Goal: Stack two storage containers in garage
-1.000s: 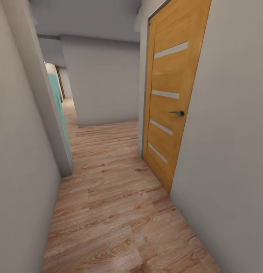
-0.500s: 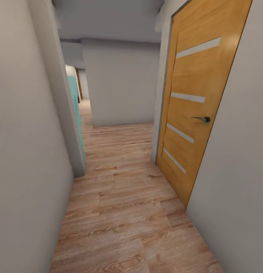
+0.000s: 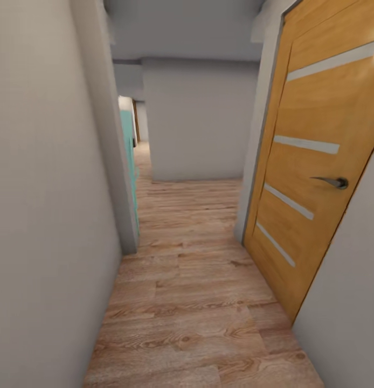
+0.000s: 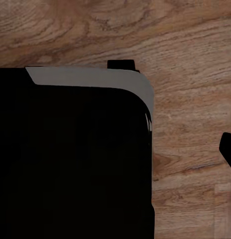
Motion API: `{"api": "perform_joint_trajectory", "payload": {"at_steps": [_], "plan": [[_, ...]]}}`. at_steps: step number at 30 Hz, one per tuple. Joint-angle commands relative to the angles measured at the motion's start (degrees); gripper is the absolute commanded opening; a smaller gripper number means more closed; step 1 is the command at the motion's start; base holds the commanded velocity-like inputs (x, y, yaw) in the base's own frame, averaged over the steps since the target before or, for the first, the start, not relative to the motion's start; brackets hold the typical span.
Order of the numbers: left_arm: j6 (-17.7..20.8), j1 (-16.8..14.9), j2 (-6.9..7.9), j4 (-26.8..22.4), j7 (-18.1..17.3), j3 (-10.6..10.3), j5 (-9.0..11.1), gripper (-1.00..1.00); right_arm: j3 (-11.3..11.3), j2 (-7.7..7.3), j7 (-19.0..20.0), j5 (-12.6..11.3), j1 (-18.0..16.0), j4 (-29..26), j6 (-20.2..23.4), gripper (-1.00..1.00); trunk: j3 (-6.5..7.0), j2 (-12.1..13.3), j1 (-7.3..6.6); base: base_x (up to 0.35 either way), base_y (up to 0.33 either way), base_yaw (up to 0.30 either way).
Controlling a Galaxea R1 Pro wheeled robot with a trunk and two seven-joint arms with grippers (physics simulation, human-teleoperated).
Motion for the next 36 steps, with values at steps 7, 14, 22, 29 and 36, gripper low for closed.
{"api": "perform_joint_trajectory", "payload": {"at_steps": [7, 14, 22, 29, 36], "plan": [[-0.22, -0.05, -0.19, 0.08, 0.23, -0.5, 0.6, 1.0, -0.21, 0.04, 0.25, -0.18, -0.04, 0.03, -0.15, 1.0, 0.03, -0.02, 0.03, 0.307, -0.074, 0.073], [-0.18, -0.05, -0.21, 0.07, 0.41, -0.54, 0.44, 1.0, -0.36, 0.21, 0.25, -0.37, -0.04, 0.02, -0.15, 1.0, 0.04, -0.02, 0.03, 0.308, -0.122, 0.01], [-0.34, -0.08, -0.17, 0.01, 0.7, -0.65, 0.23, 1.0, -0.5, 0.11, 0.25, -0.4, -0.04, 1.09, -0.15, 1.0, 0.05, -0.02, 0.03, 0.299, -0.158, 0.001], [-1.73, -0.09, -0.27, 0.0, 0.75, -0.67, -0.34, 1.0, -0.22, 0.14, 0.25, 0.12, -0.03, 2.55, -0.15, 1.0, 0.05, -0.02, 0.03, 0.279, -0.175, 0.0], [-2.08, -0.06, -0.22, 0.0, 0.72, -0.68, -0.66, 1.0, -0.31, 0.16, 0.25, 0.07, -0.03, 2.65, -0.15, 1.0, 0.05, -0.02, 0.03, 0.275, -0.177, 0.0]]}}
